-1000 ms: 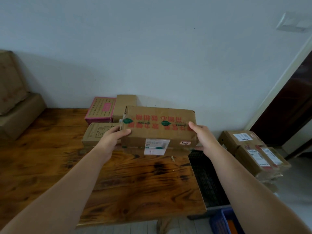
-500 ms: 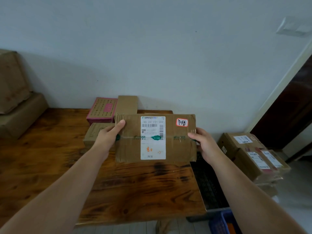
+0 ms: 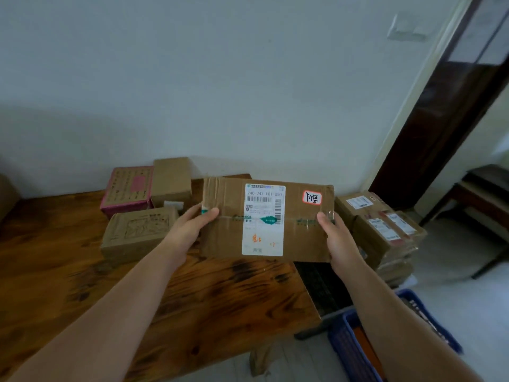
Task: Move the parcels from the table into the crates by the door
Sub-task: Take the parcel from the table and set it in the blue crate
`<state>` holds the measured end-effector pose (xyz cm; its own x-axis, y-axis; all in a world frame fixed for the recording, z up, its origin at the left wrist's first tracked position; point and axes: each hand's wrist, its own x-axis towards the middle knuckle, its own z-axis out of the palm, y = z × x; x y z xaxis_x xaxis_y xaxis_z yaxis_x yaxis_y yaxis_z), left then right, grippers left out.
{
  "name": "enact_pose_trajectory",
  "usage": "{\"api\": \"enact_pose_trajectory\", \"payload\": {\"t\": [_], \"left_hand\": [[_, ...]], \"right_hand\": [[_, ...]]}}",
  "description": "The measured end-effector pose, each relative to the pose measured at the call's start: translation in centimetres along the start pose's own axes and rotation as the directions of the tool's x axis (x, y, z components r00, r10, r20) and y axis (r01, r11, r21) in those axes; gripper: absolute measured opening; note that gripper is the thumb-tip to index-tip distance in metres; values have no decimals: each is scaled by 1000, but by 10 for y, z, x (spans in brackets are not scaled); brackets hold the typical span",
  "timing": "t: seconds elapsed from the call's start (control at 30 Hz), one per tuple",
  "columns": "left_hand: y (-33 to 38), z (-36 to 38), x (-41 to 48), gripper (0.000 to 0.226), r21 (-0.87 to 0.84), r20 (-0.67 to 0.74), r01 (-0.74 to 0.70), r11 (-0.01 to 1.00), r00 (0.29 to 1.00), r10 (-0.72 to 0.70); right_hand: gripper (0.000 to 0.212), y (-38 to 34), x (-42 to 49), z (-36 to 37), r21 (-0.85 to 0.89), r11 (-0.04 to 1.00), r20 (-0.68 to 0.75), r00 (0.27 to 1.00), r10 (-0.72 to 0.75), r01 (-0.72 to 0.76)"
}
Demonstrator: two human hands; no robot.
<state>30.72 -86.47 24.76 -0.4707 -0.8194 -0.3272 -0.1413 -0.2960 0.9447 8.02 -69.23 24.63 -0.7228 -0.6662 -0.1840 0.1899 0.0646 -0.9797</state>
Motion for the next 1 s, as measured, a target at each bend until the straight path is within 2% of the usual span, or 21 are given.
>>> {"api": "enact_pose_trajectory", "payload": {"t": [0.1, 0.17, 0.27, 0.37, 0.6, 0.77, 0.87, 1.0], "left_hand": [[-5, 24, 2, 68, 23, 81, 13, 1000, 997, -15], [-7, 45, 3, 59, 29, 129, 4, 1000, 992, -8], [-10, 80, 2, 42, 24, 165, -12, 1000, 986, 8], [-14, 117, 4, 41, 46, 209, -3, 999, 978, -6], [-24, 239, 14, 14, 114, 298, -25, 993, 955, -10], [-46, 337, 25, 13, 90, 333, -13, 996, 943, -18], [-62, 387, 34, 25, 96, 343, -3, 995, 939, -30], [-84, 439, 56, 33, 146, 378, 25, 989, 922, -79]], "right_hand": [[35, 9, -10, -25, -39, 999, -119, 993, 21, -25], [41, 15, -18, -45, -40, 998, -166, 986, 37, -44], [36, 20, -27, -76, -10, 998, -215, 975, 57, -60], [32, 18, -30, -112, 39, 998, -262, 963, 65, -57], [52, 13, -21, -222, 71, 997, -364, 929, 65, -42], [36, 16, -16, -305, 130, 990, -402, 909, 108, -60], [18, 24, -11, -345, 166, 983, -468, 870, 152, -82], [18, 43, 3, -385, 176, 975, -537, 818, 208, -132]]}}
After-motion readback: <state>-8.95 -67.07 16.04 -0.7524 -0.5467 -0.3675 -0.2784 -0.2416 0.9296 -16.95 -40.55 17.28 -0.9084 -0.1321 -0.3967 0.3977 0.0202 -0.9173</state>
